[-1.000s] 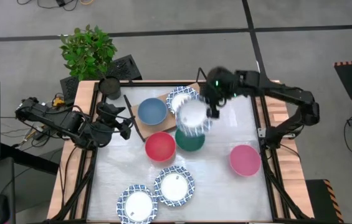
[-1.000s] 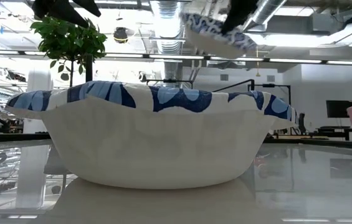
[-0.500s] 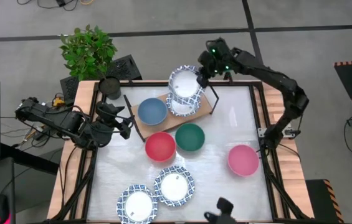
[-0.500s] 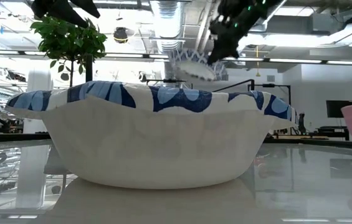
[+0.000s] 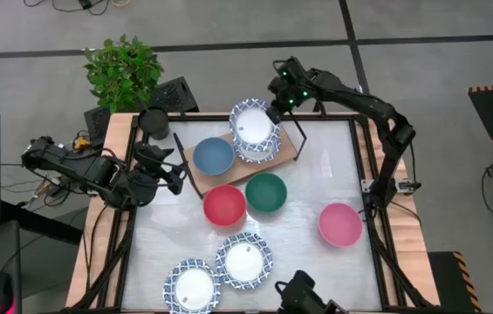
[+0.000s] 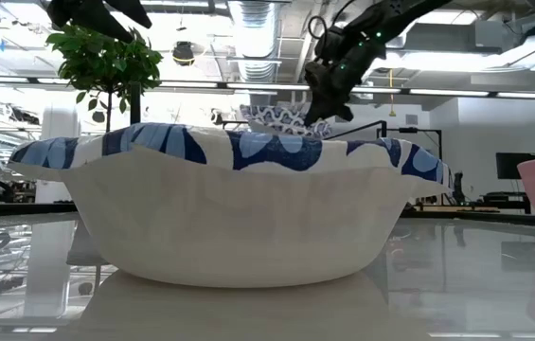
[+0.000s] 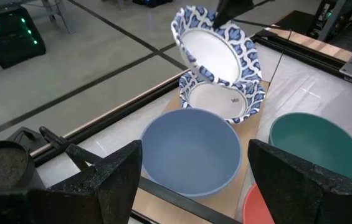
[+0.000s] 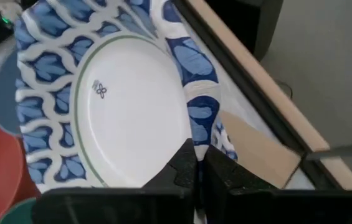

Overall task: Place and stack bowls onto a shelf
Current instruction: Stack the white patterned bowl on top of the white patterned bowl on the shelf

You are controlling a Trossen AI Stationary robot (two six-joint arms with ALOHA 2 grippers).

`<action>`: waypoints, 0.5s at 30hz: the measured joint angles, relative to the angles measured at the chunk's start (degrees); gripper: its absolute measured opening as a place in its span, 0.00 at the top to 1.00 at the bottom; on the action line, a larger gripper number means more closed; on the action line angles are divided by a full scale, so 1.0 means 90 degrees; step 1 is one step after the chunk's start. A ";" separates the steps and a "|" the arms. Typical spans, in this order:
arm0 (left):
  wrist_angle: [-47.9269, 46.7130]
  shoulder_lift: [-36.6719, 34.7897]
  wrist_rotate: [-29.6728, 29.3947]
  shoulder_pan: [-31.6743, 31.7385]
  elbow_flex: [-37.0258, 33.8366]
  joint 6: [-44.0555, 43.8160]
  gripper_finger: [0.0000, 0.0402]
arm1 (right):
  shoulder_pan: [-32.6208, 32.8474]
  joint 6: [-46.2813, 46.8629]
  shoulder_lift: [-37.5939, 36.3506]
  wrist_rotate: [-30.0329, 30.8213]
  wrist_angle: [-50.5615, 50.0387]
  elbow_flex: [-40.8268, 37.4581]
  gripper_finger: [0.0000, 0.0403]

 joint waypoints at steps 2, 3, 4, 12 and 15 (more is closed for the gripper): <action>-0.0060 0.0000 0.0000 0.0001 0.0000 -0.0003 0.31 | 0.0001 0.0006 0.0006 0.0007 -0.0206 0.0000 0.92; -0.0091 0.0000 0.0000 0.0000 0.0000 -0.0005 0.31 | 0.0001 0.0005 -0.0003 0.0007 -0.0248 0.0000 0.92; -0.0110 0.0000 0.0000 0.0000 0.0000 -0.0005 0.31 | 0.0001 0.0006 -0.0006 0.0007 -0.0287 0.0002 0.93; -0.0110 0.0000 0.0001 0.0000 0.0000 -0.0010 0.31 | -0.0020 0.0082 -0.0006 0.0019 -0.0412 -0.0071 0.91; -0.0110 0.0000 0.0002 0.0000 0.0000 -0.0010 0.31 | -0.0018 0.0009 -0.0006 0.0027 -0.0435 -0.0153 0.92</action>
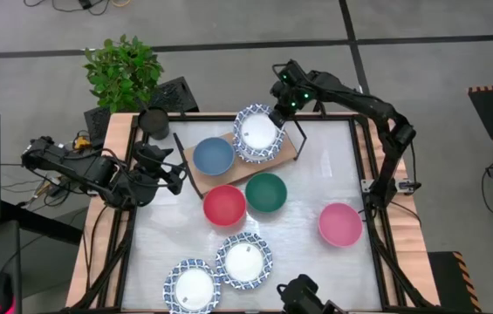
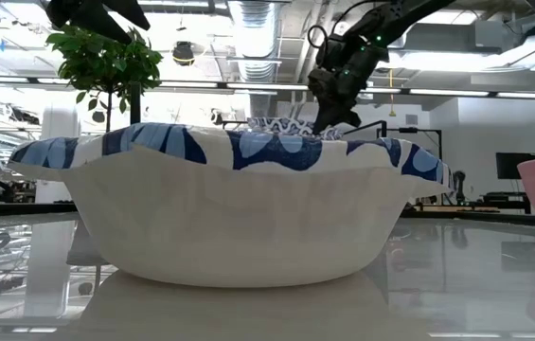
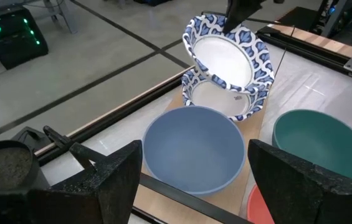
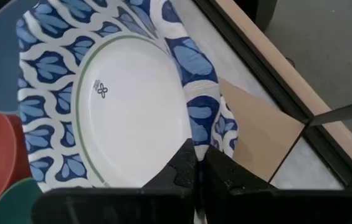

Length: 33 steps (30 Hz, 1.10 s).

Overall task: Place and stack bowls onto a shelf
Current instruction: Stack the white patterned bowl on top of the white patterned bowl on the shelf

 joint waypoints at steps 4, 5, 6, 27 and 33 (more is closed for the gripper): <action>0.0003 0.0000 0.0000 0.0000 0.0000 0.0000 0.31 | 0.0000 -0.0006 0.0000 0.0000 0.0023 0.0000 0.91; 0.0005 0.0000 0.0000 0.0000 0.0000 0.0000 0.31 | 0.0000 -0.0004 0.0000 0.0000 0.0039 0.0001 0.91; 0.0005 0.0000 0.0000 0.0000 0.0000 0.0000 0.31 | 0.0000 -0.0004 0.0000 0.0000 0.0043 0.0002 0.91; 0.0012 0.0000 0.0102 0.0000 0.0000 -0.0002 0.31 | 0.0019 -0.0030 0.0517 0.0044 0.0030 0.0002 0.87; 0.0017 0.0000 0.0102 0.0001 0.0000 -0.0002 0.31 | 0.0019 -0.0184 0.0517 0.0036 -0.0033 0.0002 0.74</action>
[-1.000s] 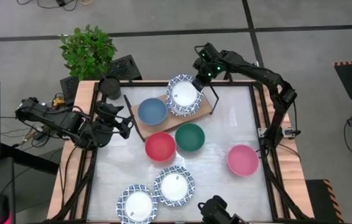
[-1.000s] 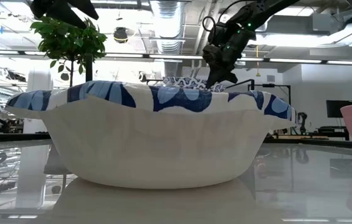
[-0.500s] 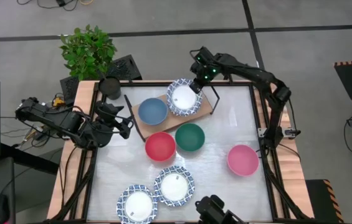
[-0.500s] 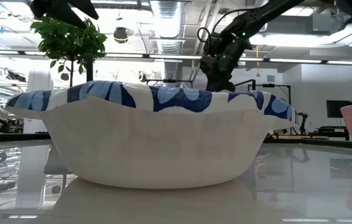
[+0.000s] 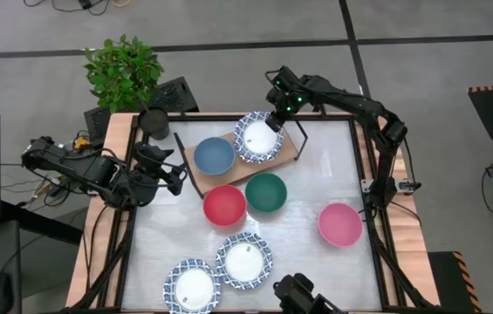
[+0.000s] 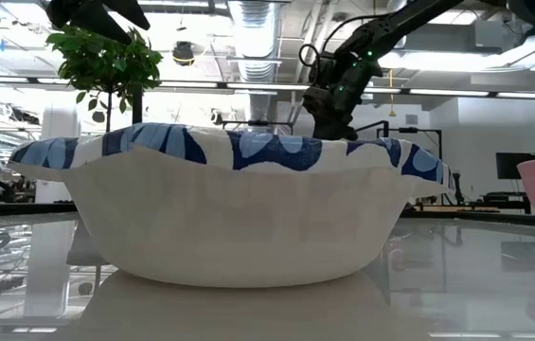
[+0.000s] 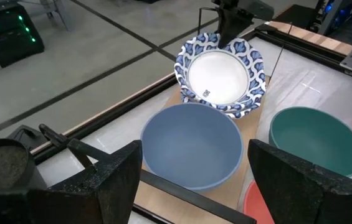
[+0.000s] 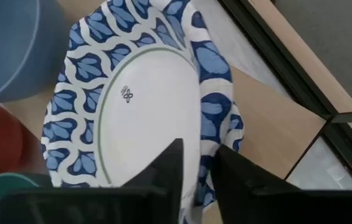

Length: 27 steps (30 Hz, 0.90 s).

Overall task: Place and stack bowls onto a shelf
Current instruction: Stack the white patterned bowl on top of the white patterned bowl on the shelf

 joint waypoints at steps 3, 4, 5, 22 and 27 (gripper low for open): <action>0.0000 0.0000 0.0001 0.0000 0.0000 0.0000 0.31 | 0.0024 -0.0043 0.0000 -0.0001 0.0030 0.0000 0.66; 0.0000 0.0000 0.0000 0.0001 0.0000 0.0000 0.31 | 0.0024 -0.0048 0.0000 0.0000 0.0033 0.0000 0.63; 0.0000 0.0000 0.0000 0.0001 0.0000 0.0000 0.31 | 0.0024 -0.0050 0.0000 0.0000 0.0033 0.0000 0.61; 0.0017 0.0000 0.0000 -0.0001 0.0000 -0.0022 0.31 | 0.0109 -0.0043 -0.0092 0.0934 -0.0357 0.0494 0.51; 0.0015 0.0000 0.0000 0.0000 0.0000 -0.0022 0.31 | 0.0230 -0.0170 -0.0090 0.1181 -0.0451 0.0631 0.51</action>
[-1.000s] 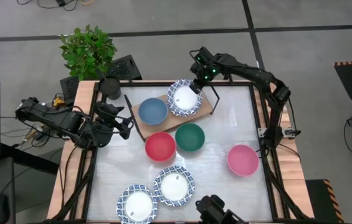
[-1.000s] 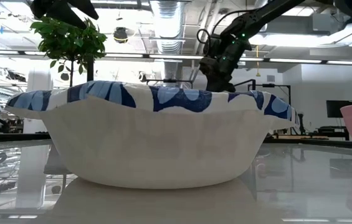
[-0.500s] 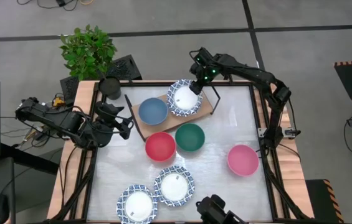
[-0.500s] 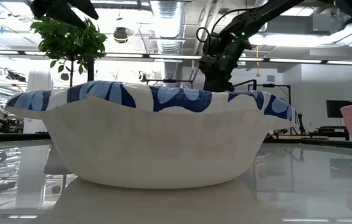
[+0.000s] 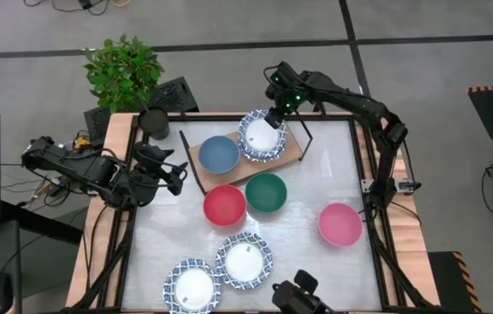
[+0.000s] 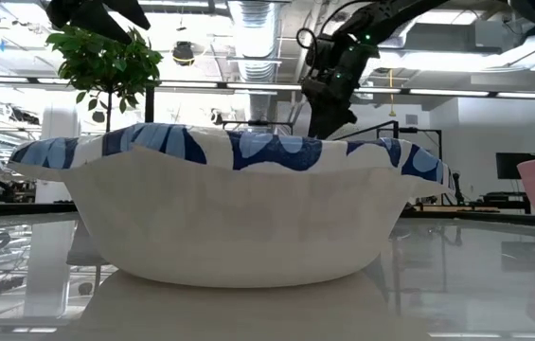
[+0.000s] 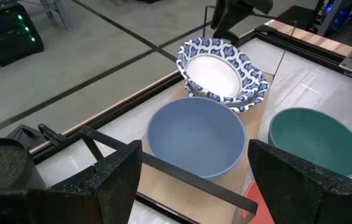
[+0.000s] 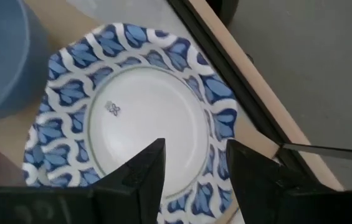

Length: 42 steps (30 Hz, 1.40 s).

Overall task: Place and stack bowls onto a shelf
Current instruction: Stack the white patterned bowl on top of the white patterned bowl on the shelf

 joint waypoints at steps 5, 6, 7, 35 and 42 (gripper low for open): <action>-0.0007 0.0000 0.0000 -0.0001 0.0000 0.0000 0.31 | 0.0133 -0.0071 0.0000 0.0433 -0.0115 0.0419 0.53; -0.0007 0.0000 0.0000 0.0000 0.0000 0.0000 0.31 | 0.0184 -0.0095 0.0000 0.0577 -0.0063 0.0488 0.53; -0.0007 -0.0002 -0.0002 -0.0001 0.0000 0.0000 0.31 | 0.0236 -0.0157 0.0000 0.0713 0.0063 0.0524 0.54; -0.0131 0.0000 0.0221 -0.0001 0.0000 -0.0131 0.31 | 0.0839 -0.0226 0.1151 0.1681 0.1519 0.0522 0.70; -0.0136 -0.0002 0.0235 -0.0001 0.0000 -0.0182 0.31 | 0.0902 -0.0565 0.0785 0.1665 0.1227 0.0513 0.70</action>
